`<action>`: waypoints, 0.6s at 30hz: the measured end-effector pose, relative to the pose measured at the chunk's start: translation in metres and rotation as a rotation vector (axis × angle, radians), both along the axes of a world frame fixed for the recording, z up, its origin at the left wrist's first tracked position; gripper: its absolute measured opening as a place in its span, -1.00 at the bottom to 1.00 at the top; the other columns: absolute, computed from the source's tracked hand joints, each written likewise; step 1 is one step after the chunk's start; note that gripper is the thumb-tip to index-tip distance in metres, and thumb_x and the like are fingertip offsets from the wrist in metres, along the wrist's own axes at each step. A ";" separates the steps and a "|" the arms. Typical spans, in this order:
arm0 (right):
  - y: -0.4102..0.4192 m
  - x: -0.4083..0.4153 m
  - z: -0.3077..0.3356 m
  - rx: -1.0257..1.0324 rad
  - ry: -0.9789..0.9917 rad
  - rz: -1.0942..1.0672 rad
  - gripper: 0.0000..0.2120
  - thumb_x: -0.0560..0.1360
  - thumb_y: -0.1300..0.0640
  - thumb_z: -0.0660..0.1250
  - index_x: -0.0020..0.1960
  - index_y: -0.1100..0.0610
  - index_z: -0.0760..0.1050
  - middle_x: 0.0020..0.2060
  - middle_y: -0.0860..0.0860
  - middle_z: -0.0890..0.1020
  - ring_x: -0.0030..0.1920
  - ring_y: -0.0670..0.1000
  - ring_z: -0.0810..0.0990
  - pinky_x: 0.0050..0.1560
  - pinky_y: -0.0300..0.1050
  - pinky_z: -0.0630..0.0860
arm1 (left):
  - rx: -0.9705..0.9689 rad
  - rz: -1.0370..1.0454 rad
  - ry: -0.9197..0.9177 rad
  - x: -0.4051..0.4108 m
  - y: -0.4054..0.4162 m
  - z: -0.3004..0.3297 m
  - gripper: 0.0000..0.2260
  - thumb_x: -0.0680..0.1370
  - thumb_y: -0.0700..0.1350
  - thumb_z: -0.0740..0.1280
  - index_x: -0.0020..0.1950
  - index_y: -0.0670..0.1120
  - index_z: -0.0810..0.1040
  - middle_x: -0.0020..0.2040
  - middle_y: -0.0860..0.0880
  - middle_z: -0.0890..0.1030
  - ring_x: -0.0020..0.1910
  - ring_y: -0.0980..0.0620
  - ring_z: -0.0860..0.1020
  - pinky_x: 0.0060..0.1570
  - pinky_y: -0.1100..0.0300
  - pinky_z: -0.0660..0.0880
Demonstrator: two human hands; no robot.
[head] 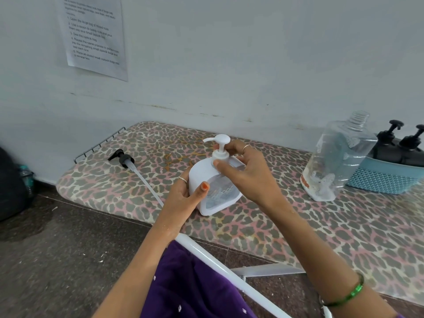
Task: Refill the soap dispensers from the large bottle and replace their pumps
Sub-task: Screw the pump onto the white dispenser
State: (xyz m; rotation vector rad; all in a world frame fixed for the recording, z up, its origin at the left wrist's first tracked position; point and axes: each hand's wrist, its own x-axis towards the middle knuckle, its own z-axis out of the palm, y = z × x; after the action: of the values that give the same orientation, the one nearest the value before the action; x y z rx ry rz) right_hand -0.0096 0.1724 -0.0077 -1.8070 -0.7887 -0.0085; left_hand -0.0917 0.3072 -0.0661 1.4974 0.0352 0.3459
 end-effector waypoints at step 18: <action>-0.010 0.011 0.024 -0.179 0.060 0.197 -0.68 0.44 0.23 0.45 0.16 0.00 0.58 0.09 -0.10 0.66 0.15 -0.19 0.58 0.30 -0.11 0.44 | -0.034 0.012 0.031 -0.003 0.002 -0.001 -0.50 0.31 0.13 0.55 0.19 0.09 0.51 -0.02 0.07 0.69 -0.11 0.15 0.66 -0.29 0.35 0.54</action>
State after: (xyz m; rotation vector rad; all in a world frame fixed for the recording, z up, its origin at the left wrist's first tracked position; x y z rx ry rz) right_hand 0.0011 0.1621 0.0159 -1.8795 -0.9453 0.2508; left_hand -0.0950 0.3090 -0.0670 1.4692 0.0748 0.3302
